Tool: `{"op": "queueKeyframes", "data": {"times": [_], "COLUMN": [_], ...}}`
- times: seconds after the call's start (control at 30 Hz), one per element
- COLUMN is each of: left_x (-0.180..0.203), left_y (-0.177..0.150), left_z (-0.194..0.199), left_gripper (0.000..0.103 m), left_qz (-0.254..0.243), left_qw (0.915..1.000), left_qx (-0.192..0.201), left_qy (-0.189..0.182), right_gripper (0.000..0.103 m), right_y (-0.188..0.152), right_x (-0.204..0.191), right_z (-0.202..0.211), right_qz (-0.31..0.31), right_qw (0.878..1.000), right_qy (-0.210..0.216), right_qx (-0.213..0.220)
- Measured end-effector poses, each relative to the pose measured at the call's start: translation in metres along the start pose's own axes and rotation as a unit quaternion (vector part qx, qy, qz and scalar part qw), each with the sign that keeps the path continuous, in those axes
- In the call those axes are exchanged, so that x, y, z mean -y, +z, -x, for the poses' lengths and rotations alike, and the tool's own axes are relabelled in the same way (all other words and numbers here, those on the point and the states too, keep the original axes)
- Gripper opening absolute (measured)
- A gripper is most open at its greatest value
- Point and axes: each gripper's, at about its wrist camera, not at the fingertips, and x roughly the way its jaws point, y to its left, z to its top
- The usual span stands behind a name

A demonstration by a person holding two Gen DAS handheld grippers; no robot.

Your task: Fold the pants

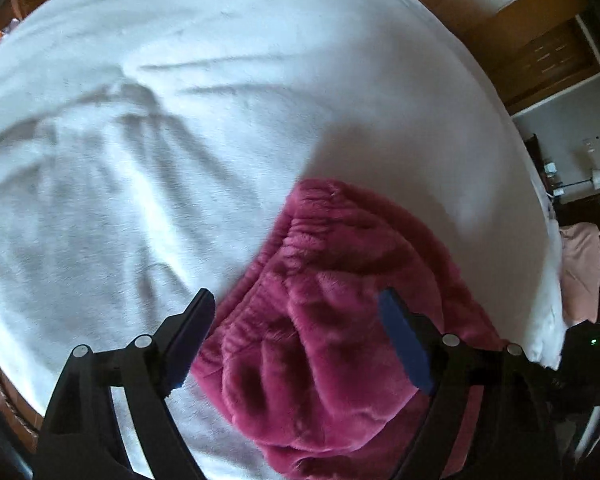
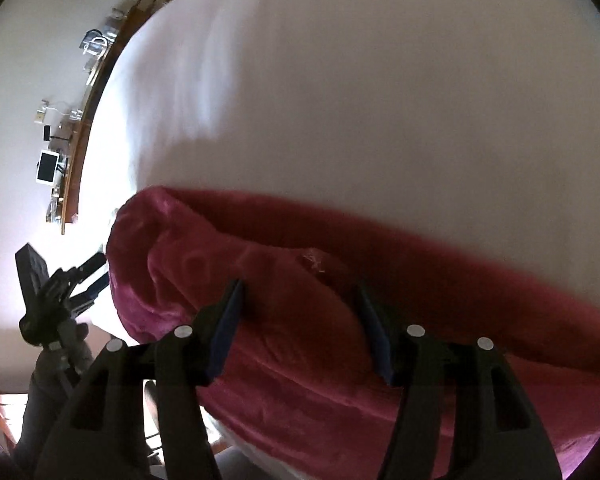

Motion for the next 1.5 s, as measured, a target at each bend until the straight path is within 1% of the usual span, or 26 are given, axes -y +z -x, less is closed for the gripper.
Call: {"op": "queueKeyframes", "data": {"times": [0.17,0.23,0.3,0.4,0.57,0.6,0.63,0.67,0.7,0.73,0.77,0.8,0.9,0.93,1.0,1.07,1.1,1.17,1.2,1.23,1.27,1.33,1.37,1.4,1.43,1.5], "left_x": [0.001,0.0,0.002,0.003,0.012,0.013,0.015,0.017,0.019,0.02,0.021,0.021,0.023,0.026,0.03,0.033,0.033,0.034,0.034,0.032,0.029,0.024,0.022,0.02,0.019,0.019], "left_y": [0.003,0.005,0.006,0.008,0.011,0.013,0.014,0.016,0.016,0.017,0.019,0.022,0.031,0.035,0.043,0.051,0.052,0.051,0.05,0.048,0.047,0.045,0.044,0.044,0.044,0.044], "left_z": [-0.014,-0.02,-0.022,-0.029,-0.038,-0.042,-0.042,-0.043,-0.042,-0.042,-0.042,-0.041,-0.037,-0.034,-0.033,-0.036,-0.038,-0.041,-0.042,-0.043,-0.044,-0.048,-0.049,-0.051,-0.053,-0.058], "left_gripper": [0.084,0.084,0.084,0.084,0.084,0.084,0.083,0.08,0.068,0.058,0.04,0.031,0.02,0.019,0.019,0.019,0.019,0.019,0.02,0.02,0.022,0.025,0.031,0.041,0.044,0.044], "left_qz": [0.002,0.0,-0.004,-0.006,-0.021,-0.023,-0.025,-0.025,-0.026,-0.027,-0.027,-0.025,-0.033,-0.04,-0.051,-0.057,-0.06,-0.07,-0.076,-0.077,-0.074,-0.059,-0.053,-0.047,-0.043,-0.034], "left_qw": [0.9996,0.9993,0.999,0.9986,0.9981,0.998,0.998,0.9978,0.9976,0.9975,0.9973,0.9973,0.9973,0.9971,0.9967,0.9969,0.9969,0.9964,0.996,0.9959,0.9961,0.9964,0.9966,0.997,0.9972,0.9971], "left_qx": [-0.023,-0.029,-0.034,-0.041,-0.05,-0.05,-0.05,-0.05,-0.049,-0.048,-0.048,-0.046,-0.029,-0.022,-0.01,-0.013,-0.014,-0.02,-0.023,-0.025,-0.029,-0.037,-0.039,-0.039,-0.04,-0.046], "left_qy": [-0.019,-0.025,-0.029,-0.033,-0.031,-0.031,-0.031,-0.037,-0.04,-0.045,-0.049,-0.051,-0.059,-0.061,-0.062,-0.052,-0.048,-0.043,-0.04,-0.039,-0.039,-0.047,-0.05,-0.047,-0.046,-0.051], "right_gripper": [0.059,0.059,0.059,0.059,0.059,0.056,0.05,0.036,0.021,0.014,0.011,0.01,0.004,0.0,0.0,0.0,0.003,0.028,0.051,0.058,0.058,0.058,0.058,0.058,0.055,0.014], "right_y": [-0.03,-0.038,-0.042,-0.035,-0.007,-0.003,0.001,0.003,0.004,0.003,0.004,0.004,0.007,0.01,0.022,0.033,0.034,0.032,0.03,0.025,0.021,0.016,0.015,0.014,0.013,0.016], "right_x": [-0.016,-0.017,-0.019,-0.016,-0.008,-0.006,-0.006,-0.006,-0.007,-0.005,-0.003,0.0,0.0,-0.001,-0.004,-0.01,-0.011,-0.02,-0.022,-0.023,-0.023,-0.02,-0.02,-0.02,-0.022,-0.025], "right_z": [0.011,0.015,0.016,0.008,-0.002,-0.003,-0.003,-0.001,0.006,0.014,0.024,0.038,0.067,0.073,0.079,0.077,0.077,0.071,0.069,0.066,0.061,0.046,0.037,0.029,0.019,0.008], "right_qz": [0.014,0.025,0.037,0.024,-0.023,-0.032,-0.037,-0.035,-0.031,-0.032,-0.04,-0.05,-0.049,-0.047,-0.042,-0.035,-0.031,-0.02,-0.014,-0.005,0.002,0.001,-0.001,0.004,0.018,0.032], "right_qw": [0.999,0.998,0.997,0.998,0.998,0.998,0.999,0.999,0.999,0.999,0.998,0.997,0.992,0.991,0.989,0.99,0.991,0.994,0.994,0.994,0.995,0.996,0.997,0.997,0.996,0.992], "right_qy": [0.033,0.048,0.049,0.048,0.048,0.046,0.039,0.029,0.012,0.01,0.017,0.028,0.029,0.027,0.025,0.014,0.013,-0.008,-0.017,-0.032,-0.047,-0.055,-0.057,-0.064,-0.08,-0.118], "right_qx": [-0.018,-0.033,-0.043,-0.044,-0.019,-0.016,-0.008,-0.002,0.012,0.026,0.042,0.061,0.109,0.123,0.14,0.133,0.129,0.109,0.105,0.101,0.093,0.071,0.059,0.049,0.044,0.036]}}
